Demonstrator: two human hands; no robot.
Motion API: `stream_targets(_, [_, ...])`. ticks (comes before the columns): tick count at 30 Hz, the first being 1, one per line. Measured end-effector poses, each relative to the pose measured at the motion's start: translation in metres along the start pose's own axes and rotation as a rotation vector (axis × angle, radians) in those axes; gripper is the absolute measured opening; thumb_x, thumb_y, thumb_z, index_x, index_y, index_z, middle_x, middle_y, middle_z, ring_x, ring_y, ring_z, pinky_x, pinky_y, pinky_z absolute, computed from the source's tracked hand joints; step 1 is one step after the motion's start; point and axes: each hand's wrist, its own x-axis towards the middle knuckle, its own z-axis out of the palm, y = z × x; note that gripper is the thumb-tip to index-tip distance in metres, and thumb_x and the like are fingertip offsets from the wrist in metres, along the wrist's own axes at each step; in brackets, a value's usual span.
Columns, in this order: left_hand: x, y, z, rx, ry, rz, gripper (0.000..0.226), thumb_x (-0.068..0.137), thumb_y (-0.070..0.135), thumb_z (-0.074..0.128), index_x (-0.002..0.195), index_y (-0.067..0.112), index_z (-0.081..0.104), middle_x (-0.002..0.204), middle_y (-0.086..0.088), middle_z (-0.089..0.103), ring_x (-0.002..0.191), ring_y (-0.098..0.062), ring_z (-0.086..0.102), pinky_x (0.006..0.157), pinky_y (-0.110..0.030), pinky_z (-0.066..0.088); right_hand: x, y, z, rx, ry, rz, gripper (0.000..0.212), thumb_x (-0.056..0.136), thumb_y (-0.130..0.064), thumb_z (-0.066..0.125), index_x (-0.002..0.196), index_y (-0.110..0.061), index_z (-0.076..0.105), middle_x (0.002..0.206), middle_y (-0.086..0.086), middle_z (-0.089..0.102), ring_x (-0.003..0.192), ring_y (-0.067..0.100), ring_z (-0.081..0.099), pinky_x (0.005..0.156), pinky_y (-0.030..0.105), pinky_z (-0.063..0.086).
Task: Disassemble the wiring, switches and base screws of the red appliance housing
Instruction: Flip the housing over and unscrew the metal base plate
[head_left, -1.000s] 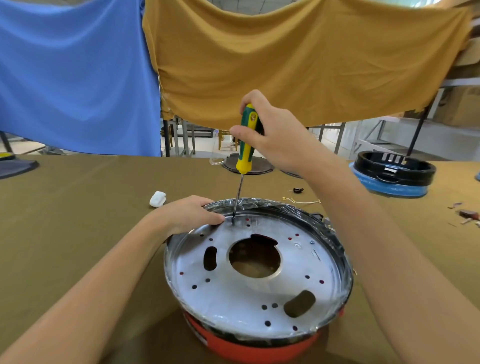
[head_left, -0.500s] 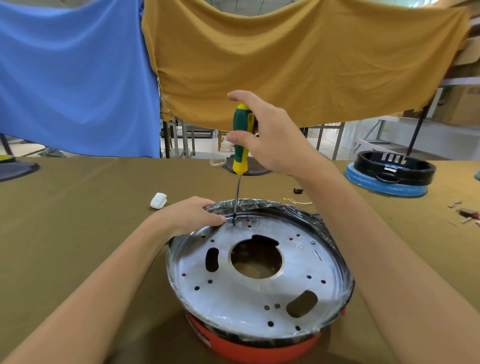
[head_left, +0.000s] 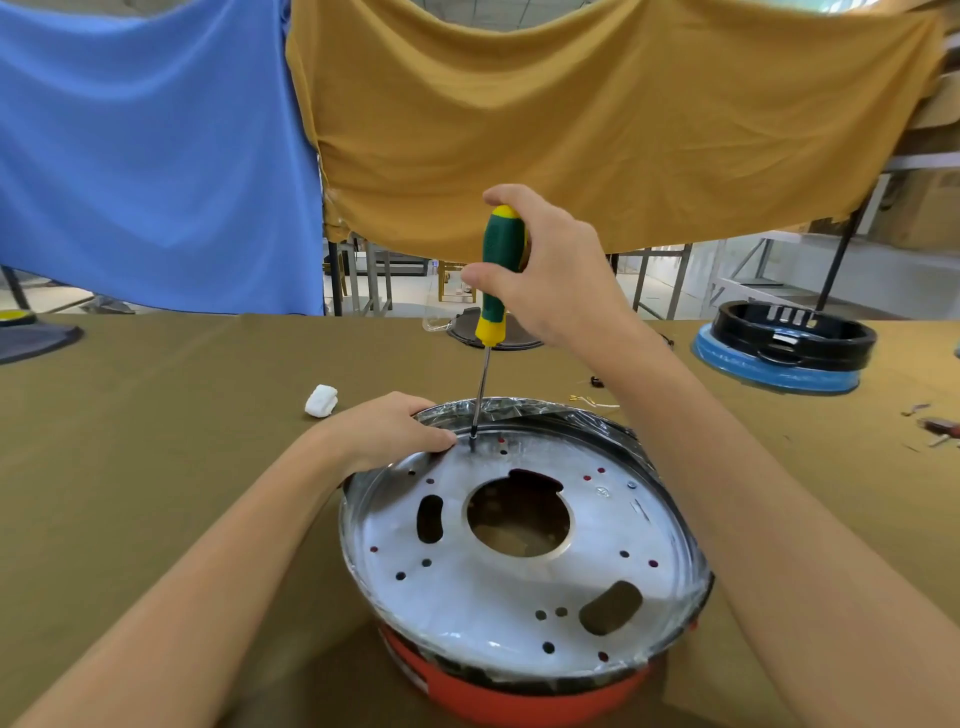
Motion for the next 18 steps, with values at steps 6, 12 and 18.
stream_targets(6, [0.0,0.001,0.001,-0.007,0.005,0.006,0.015,0.09,0.051,0.061,0.087,0.038,0.067,0.073,0.026,0.069,0.079,0.0,0.065,0.066,-0.021,0.044,0.002,0.009,-0.018,0.27,-0.261,-0.033,0.05,0.092,-0.007,0.068,0.134,-0.019,0.045,0.113,0.008,0.062,0.103,0.017,0.065,0.092,0.033,0.057])
stream_targets(12, [-0.001,0.001,0.001,0.013,0.014,-0.006,0.021,0.09,0.054,0.061,0.096,0.035,0.065,0.088,0.02,0.067,0.088,-0.005,0.063,0.071,-0.023,0.043,0.0,-0.001,0.002,-0.154,-0.068,-0.079,0.047,0.093,-0.05,0.062,0.124,-0.019,0.046,0.089,0.002,0.046,0.071,0.014,0.044,0.059,0.019,0.035])
stream_targets(18, [0.0,0.001,0.001,0.006,0.008,-0.005,0.019,0.09,0.051,0.061,0.092,0.033,0.067,0.081,0.02,0.069,0.085,-0.006,0.066,0.072,-0.025,0.046,0.005,0.0,-0.017,0.005,-0.153,-0.067,0.046,0.09,-0.029,0.074,0.132,-0.024,0.055,0.09,-0.014,0.051,0.083,0.01,0.055,0.078,0.022,0.05])
